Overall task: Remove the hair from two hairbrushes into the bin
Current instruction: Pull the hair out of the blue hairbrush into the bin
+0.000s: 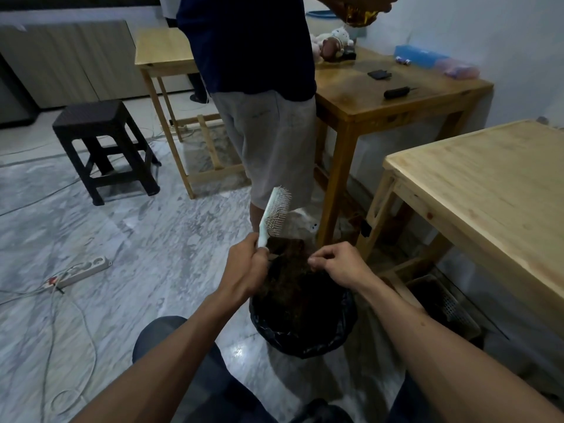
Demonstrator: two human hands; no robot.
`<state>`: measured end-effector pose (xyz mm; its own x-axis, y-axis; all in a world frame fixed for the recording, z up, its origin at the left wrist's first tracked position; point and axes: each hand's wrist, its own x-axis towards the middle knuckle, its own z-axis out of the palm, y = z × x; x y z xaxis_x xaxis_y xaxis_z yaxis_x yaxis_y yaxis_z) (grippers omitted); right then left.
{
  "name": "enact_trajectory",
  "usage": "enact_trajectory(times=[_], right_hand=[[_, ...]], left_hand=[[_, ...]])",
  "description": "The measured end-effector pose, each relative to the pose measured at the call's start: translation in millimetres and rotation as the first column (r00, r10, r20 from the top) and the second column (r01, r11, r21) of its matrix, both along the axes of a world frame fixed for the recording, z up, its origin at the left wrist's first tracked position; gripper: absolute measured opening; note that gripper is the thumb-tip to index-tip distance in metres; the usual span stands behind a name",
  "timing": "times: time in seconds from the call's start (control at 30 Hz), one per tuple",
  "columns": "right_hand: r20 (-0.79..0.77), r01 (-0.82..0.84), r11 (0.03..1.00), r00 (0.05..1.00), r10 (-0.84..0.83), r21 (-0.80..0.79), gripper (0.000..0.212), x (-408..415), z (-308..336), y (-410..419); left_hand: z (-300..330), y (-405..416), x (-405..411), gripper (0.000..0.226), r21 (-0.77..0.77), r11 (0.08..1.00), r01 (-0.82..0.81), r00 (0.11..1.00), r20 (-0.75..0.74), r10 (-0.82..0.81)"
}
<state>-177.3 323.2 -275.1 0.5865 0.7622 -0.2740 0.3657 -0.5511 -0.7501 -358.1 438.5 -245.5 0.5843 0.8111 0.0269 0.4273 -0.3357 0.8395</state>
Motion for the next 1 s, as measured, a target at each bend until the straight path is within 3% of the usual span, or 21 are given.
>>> enact_trajectory(times=[0.07, 0.13, 0.23, 0.3, 0.37, 0.43, 0.47, 0.6, 0.77, 0.87, 0.93, 1.0], right_hand=[[-0.047, -0.025, 1.000, 0.999, 0.024, -0.014, 0.020, 2, 2, -3], [-0.138, -0.052, 0.999, 0.989, 0.053, 0.006, 0.046, 1, 8, -1], [-0.221, -0.073, 0.990, 0.970, 0.100, 0.123, 0.074, -2, 16, 6], [-0.291, -0.098, 0.974, 0.944, 0.157, 0.206, 0.065, -6, 19, 8], [-0.326, -0.112, 0.964, 0.926, 0.188, 0.240, 0.034, -10, 21, 9], [-0.286, -0.068, 0.964, 0.948, 0.142, 0.256, 0.009, -14, 21, 10], [-0.253, -0.032, 0.964, 0.962, 0.101, 0.262, 0.007, -14, 20, 10], [-0.198, 0.050, 0.963, 0.980, 0.003, 0.265, 0.011, -10, 19, 6], [-0.101, -0.045, 0.987, 0.993, 0.061, 0.152, 0.010, -4, 16, -5], [-0.056, -0.125, 0.988, 0.990, 0.131, 0.093, 0.012, -4, 12, -5], [-0.110, -0.133, 0.987, 0.983, 0.143, 0.095, 0.035, -7, 16, 0], [-0.205, -0.039, 0.983, 0.976, 0.076, 0.179, 0.056, -10, 26, 7]], left_hand=[[2, -2, -1, 0.014, -0.011, 0.999, 0.033, 0.999, 0.000, -0.033], [1, -4, -1, 0.014, -0.016, 0.998, 0.061, 0.998, -0.017, -0.061], [-2, -7, 1, 0.018, -0.049, 0.993, 0.108, 0.994, -0.017, -0.109], [-4, -9, 2, 0.022, -0.088, 0.985, 0.151, 0.989, 0.018, -0.150], [-4, -11, 4, 0.024, -0.099, 0.979, 0.180, 0.983, 0.039, -0.177], [-3, -10, 4, 0.026, -0.114, 0.977, 0.179, 0.983, 0.052, -0.174], [-2, -8, 4, 0.028, -0.127, 0.978, 0.166, 0.986, 0.057, -0.160], [-7, 6, -3, 0.015, -0.191, 0.977, 0.091, 0.995, 0.050, -0.083], [-19, 18, -11, 0.009, -0.285, 0.952, -0.113, 0.988, 0.069, 0.137], [-17, 14, -11, 0.009, -0.202, 0.978, -0.050, 0.998, 0.037, 0.058], [-13, 8, -11, 0.012, -0.151, 0.988, 0.018, 1.000, 0.028, -0.014], [-10, 2, -11, 0.017, -0.119, 0.989, 0.091, 0.996, 0.026, -0.088]])
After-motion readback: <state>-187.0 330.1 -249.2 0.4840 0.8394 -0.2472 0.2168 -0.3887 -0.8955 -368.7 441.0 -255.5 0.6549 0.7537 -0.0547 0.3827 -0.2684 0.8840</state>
